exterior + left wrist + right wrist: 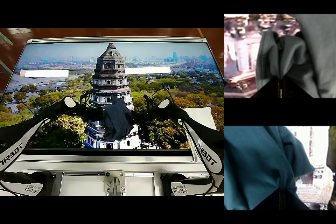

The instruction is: Fold the shirts.

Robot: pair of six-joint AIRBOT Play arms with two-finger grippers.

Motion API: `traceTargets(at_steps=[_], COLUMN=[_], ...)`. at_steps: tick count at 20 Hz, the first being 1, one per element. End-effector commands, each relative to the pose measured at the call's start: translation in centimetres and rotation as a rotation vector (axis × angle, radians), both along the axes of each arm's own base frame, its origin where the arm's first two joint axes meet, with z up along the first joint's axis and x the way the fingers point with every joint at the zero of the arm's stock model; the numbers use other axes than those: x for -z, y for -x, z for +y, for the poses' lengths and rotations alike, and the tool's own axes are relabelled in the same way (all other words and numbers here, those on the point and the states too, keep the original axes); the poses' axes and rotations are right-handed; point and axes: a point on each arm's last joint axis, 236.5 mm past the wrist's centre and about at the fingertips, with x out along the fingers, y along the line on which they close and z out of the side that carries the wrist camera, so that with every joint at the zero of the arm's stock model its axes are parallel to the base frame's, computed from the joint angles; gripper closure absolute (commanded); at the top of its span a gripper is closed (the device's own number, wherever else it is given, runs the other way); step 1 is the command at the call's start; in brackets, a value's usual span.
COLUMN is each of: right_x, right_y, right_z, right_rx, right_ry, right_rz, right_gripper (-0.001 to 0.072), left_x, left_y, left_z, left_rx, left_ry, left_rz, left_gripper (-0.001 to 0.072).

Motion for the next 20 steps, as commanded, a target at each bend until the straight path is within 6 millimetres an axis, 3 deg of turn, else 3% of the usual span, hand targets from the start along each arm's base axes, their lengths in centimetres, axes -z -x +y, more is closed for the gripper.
traceTargets(at_steps=[1,3,5,6,9,12,14,15,17,19,20], right_x=[-0.7,-3.5,-8.9,-12.4,-26.3,-39.9,-46.2,-48.1,-50.0,-49.6,-48.6], right_y=[-1.3,-3.2,-5.3,-6.2,-7.9,-5.5,-2.4,-0.9,1.3,2.8,3.4], right_z=[0.0,-1.0,-1.8,-2.2,-3.7,-4.6,-5.2,-5.9,-7.4,-8.5,-8.8], right_rx=[-0.042,-0.123,-0.212,-0.236,-0.216,-0.119,-0.075,-0.057,-0.003,0.007,-0.004], right_ry=[0.03,0.091,0.149,0.179,0.26,0.252,0.243,0.258,0.288,0.328,0.342], right_rz=[-0.07,-0.201,-0.376,-0.468,-0.823,-1.149,-1.301,-1.351,-1.386,-1.355,-1.305], right_gripper=[0.0649,0.065,0.065,0.065,0.065,0.065,0.065,0.065,0.065,0.065,0.065], left_x=[-2.7,-5.6,-10.1,-13.4,-25.5,-38.6,-44.1,-45.2,-44.6,-42.1,-40.6], left_y=[-0.9,-1.9,-3.1,-3.7,-3.7,-0.7,2.1,3.2,5.0,6.4,7.0], left_z=[0.3,1.6,3.2,4.1,6.9,10.4,13.3,15.1,18.8,20.3,20.6], left_rx=[0.069,0.121,0.136,0.135,0.126,0.015,-0.056,-0.097,-0.165,-0.142,-0.118], left_ry=[-0.023,-0.084,-0.135,-0.153,-0.21,-0.21,-0.238,-0.273,-0.384,-0.459,-0.482], left_rz=[-0.117,-0.238,-0.356,-0.429,-0.722,-1.017,-1.154,-1.179,-1.121,-1.016,-0.955], left_gripper=[0.0672,0.0672,0.0672,0.0672,0.0673,0.0672,0.0672,0.0672,0.0672,0.0672,0.0672])
